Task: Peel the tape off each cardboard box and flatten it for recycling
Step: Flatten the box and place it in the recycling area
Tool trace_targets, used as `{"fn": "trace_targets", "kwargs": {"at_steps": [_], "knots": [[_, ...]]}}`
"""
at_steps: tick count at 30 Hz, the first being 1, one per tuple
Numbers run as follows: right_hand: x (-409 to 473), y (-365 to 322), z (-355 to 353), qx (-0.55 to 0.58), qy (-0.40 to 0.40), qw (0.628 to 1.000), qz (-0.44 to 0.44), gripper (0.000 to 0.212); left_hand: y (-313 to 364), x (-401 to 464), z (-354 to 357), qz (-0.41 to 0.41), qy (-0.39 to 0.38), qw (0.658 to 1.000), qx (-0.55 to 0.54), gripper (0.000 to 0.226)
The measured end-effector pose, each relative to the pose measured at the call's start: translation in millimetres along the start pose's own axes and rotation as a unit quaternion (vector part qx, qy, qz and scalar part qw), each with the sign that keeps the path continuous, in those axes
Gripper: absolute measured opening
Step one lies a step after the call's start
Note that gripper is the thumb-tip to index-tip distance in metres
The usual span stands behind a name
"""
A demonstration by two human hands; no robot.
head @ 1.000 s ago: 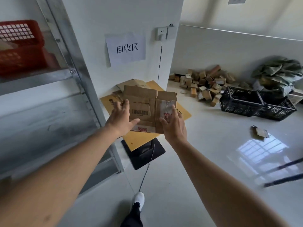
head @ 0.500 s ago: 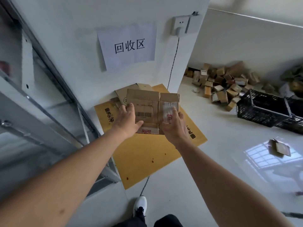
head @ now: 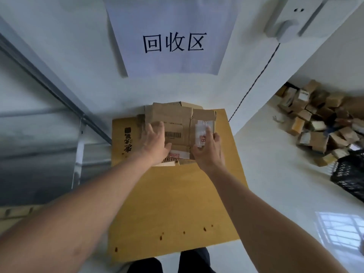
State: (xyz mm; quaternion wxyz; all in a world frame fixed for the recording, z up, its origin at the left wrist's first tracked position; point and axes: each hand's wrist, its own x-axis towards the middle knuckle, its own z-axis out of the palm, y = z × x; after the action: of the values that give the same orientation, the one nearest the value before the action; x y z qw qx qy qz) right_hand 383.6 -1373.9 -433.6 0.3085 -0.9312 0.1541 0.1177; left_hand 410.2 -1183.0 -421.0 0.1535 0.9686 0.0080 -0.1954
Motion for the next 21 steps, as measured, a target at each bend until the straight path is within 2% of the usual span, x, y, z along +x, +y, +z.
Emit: {"fn": "trace_targets", "kwargs": {"at_steps": [9,12,14,16,18,21], "knots": [[102,13,23,-0.043,-0.095,0.993,-0.055,0.087,4,67,43,-0.093,0.01,0.996,0.016,0.087],[115,15,31,-0.135,-0.111,0.983,-0.062,0.086,2,76,52,-0.121,-0.009,0.992,0.027,0.087],[119,16,34,-0.21,-0.099,0.969,-0.085,0.082,-1,77,55,-0.097,0.003,0.993,0.066,0.084],[120,16,39,-0.247,-0.092,0.955,-0.133,0.077,-3,77,59,-0.039,0.027,0.996,0.081,0.076],[123,15,45,-0.244,-0.113,0.945,-0.186,0.072,-1,79,64,-0.002,0.012,0.998,0.057,0.073],[126,14,55,-0.228,-0.158,0.936,-0.218,0.062,4,81,74,-0.014,-0.033,0.998,0.042,0.072]]}}
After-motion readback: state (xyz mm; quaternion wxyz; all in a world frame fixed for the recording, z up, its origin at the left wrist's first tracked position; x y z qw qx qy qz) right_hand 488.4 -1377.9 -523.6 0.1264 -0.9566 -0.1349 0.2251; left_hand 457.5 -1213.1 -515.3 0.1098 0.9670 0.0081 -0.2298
